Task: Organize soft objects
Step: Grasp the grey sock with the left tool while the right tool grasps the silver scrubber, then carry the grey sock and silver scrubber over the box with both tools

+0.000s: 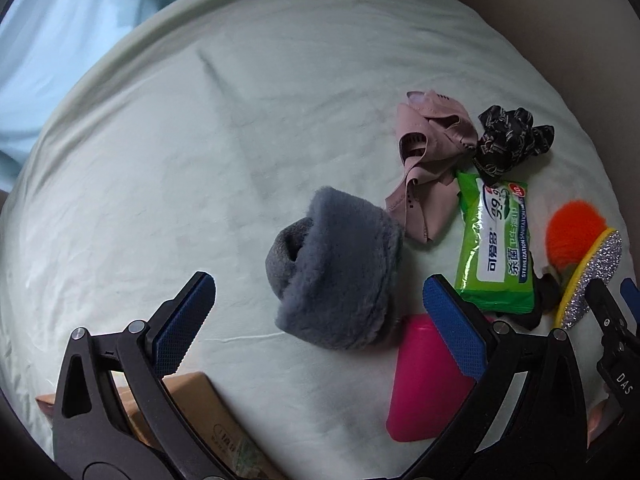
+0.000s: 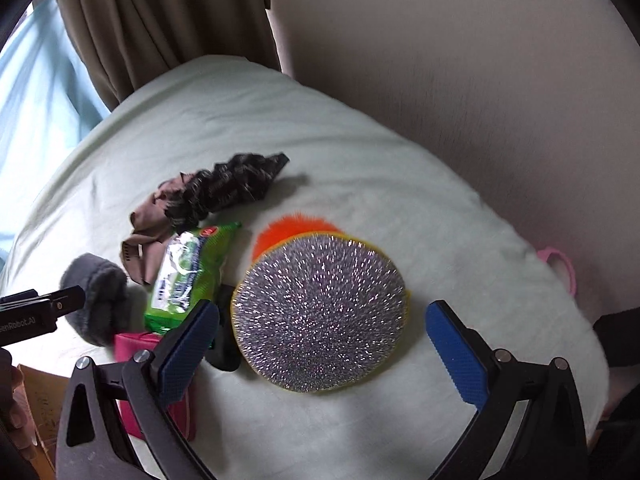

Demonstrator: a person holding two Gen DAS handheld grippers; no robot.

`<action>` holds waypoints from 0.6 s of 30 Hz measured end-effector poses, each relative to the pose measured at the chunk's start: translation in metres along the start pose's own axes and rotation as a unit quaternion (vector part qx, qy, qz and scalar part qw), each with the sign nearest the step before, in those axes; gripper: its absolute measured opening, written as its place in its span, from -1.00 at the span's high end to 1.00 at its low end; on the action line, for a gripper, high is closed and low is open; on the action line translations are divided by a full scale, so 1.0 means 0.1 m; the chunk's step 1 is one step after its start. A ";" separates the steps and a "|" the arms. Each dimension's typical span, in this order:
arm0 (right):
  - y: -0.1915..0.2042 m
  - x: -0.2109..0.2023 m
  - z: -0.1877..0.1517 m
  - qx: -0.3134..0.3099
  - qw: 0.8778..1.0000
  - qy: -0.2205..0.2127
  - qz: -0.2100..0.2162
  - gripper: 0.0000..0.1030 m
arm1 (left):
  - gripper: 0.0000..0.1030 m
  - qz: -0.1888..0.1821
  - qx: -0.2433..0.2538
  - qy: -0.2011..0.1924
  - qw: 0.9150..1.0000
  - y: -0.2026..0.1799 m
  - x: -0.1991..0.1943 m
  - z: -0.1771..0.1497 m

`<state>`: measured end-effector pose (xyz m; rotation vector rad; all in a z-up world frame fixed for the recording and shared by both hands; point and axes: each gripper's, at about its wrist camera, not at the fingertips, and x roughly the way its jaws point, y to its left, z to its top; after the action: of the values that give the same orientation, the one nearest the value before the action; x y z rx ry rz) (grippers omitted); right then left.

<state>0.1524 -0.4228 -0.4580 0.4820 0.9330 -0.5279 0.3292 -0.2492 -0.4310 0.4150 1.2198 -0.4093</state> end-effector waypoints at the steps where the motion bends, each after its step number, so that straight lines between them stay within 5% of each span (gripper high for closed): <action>1: -0.01 0.04 -0.02 0.003 1.000 0.003 -0.001 -0.99 | -0.99 -0.001 0.002 0.005 1.000 0.00 0.06 0.01; 6: -0.04 0.20 -0.06 -0.001 1.000 0.013 0.000 -0.93 | -0.95 -0.010 -0.004 0.030 1.000 0.03 0.37 0.07; 11: -0.03 0.26 -0.03 -0.005 1.000 0.014 0.005 -0.75 | -0.35 -0.038 -0.017 0.052 0.998 0.08 0.56 0.12; 18: 0.01 0.32 -0.02 -0.011 0.999 0.028 0.019 -0.34 | -0.16 -0.044 -0.009 0.046 0.998 0.03 0.57 0.13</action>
<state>0.1670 -0.4278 -0.4857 0.4958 0.9797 -0.4711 0.3576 -0.2576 -0.4815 0.3692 1.3327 -0.4579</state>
